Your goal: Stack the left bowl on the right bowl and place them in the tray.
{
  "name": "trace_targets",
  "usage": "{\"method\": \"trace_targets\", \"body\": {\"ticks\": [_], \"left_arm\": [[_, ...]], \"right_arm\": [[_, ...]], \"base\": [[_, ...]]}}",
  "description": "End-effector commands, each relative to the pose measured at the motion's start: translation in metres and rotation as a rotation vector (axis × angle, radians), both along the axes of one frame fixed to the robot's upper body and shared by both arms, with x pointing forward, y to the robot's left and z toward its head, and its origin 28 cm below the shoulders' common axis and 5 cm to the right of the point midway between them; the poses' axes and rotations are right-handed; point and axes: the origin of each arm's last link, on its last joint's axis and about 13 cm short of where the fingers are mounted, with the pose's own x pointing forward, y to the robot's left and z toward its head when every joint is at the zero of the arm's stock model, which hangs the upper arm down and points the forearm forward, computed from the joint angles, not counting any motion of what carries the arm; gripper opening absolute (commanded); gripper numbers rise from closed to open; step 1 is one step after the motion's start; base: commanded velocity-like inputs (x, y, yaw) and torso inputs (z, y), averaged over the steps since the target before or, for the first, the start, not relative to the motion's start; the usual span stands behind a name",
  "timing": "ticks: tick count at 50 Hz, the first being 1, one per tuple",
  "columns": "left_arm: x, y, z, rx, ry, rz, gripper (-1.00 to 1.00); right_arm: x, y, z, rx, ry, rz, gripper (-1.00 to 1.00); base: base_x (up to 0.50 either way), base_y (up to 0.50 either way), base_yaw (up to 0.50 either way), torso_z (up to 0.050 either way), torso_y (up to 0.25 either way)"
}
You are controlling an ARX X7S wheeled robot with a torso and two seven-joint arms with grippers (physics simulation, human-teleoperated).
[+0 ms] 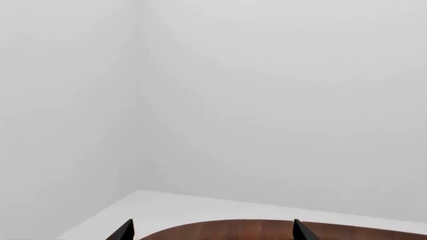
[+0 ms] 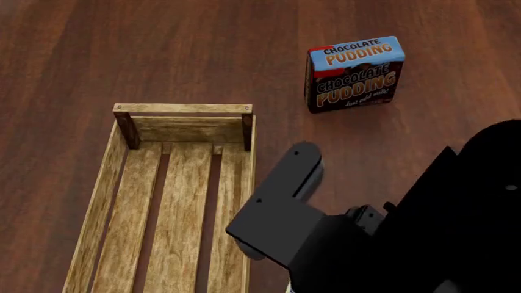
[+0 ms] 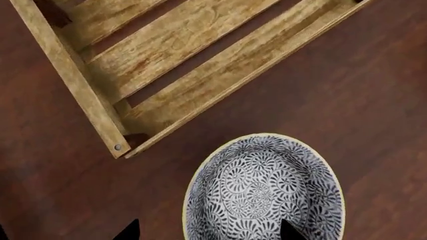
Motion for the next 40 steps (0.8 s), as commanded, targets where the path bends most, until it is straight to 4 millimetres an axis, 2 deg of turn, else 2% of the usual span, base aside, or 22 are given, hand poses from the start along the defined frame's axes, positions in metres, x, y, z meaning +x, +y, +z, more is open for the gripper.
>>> {"method": "trace_targets", "body": {"ticks": [1, 9, 17, 40], "left_arm": [[-0.001, 0.0, -0.004, -0.003, 0.005, -0.003, 1.0], [-0.002, -0.001, -0.007, -0.009, 0.01, -0.009, 1.0], [-0.004, -0.001, -0.011, -0.02, 0.016, -0.017, 1.0], [-0.005, -0.002, -0.015, -0.028, 0.025, -0.017, 1.0]], "right_arm": [[0.015, 0.008, -0.017, -0.048, 0.058, 0.045, 1.0], [0.022, 0.015, -0.029, -0.08, 0.088, 0.082, 1.0], [0.037, 0.023, -0.051, -0.138, 0.122, 0.123, 1.0], [0.041, 0.023, -0.079, -0.205, 0.196, 0.131, 1.0]], "base": [[0.0, 0.0, 0.0, 0.0, 0.0], [0.0, 0.0, 0.0, 0.0, 0.0], [0.0, 0.0, 0.0, 0.0, 0.0], [0.0, 0.0, 0.0, 0.0, 0.0]]}}
